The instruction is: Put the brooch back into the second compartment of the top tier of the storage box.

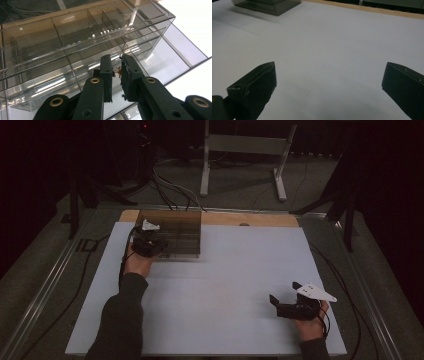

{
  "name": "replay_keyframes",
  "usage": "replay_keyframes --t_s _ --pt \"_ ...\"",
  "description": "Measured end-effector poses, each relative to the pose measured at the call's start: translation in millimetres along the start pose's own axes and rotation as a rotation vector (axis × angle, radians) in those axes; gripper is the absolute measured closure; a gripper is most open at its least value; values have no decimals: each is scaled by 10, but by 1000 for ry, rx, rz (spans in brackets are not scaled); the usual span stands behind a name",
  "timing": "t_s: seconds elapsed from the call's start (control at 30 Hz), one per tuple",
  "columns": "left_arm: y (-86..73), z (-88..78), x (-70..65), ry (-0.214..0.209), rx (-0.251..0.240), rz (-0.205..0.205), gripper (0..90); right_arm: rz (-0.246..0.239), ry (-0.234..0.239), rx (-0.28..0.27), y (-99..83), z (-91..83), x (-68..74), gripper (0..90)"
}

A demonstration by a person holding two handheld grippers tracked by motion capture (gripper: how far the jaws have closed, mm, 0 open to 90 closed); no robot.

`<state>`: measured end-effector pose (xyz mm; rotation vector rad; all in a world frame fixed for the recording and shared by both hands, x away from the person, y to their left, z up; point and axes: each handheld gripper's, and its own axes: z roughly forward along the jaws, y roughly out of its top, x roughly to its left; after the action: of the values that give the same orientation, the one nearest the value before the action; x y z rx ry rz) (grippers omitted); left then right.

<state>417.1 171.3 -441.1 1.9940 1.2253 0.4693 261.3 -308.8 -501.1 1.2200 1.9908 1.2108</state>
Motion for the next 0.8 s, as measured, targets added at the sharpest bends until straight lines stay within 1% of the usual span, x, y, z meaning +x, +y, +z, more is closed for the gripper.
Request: replay_keyframes --t_s 0.47,0.63,0.77,0.8 --pt "-18 68 6 1 29 -7 806 -3 1 2 -2 4 -2 3" --pt "-17 84 -1 1 35 -7 806 -2 0 2 -2 3 -2 2" --pt "-22 94 3 4 38 -15 800 -1 0 2 -2 3 -3 2" --pt "-22 91 5 2 32 -18 794 -1 0 2 -1 2 -3 2"
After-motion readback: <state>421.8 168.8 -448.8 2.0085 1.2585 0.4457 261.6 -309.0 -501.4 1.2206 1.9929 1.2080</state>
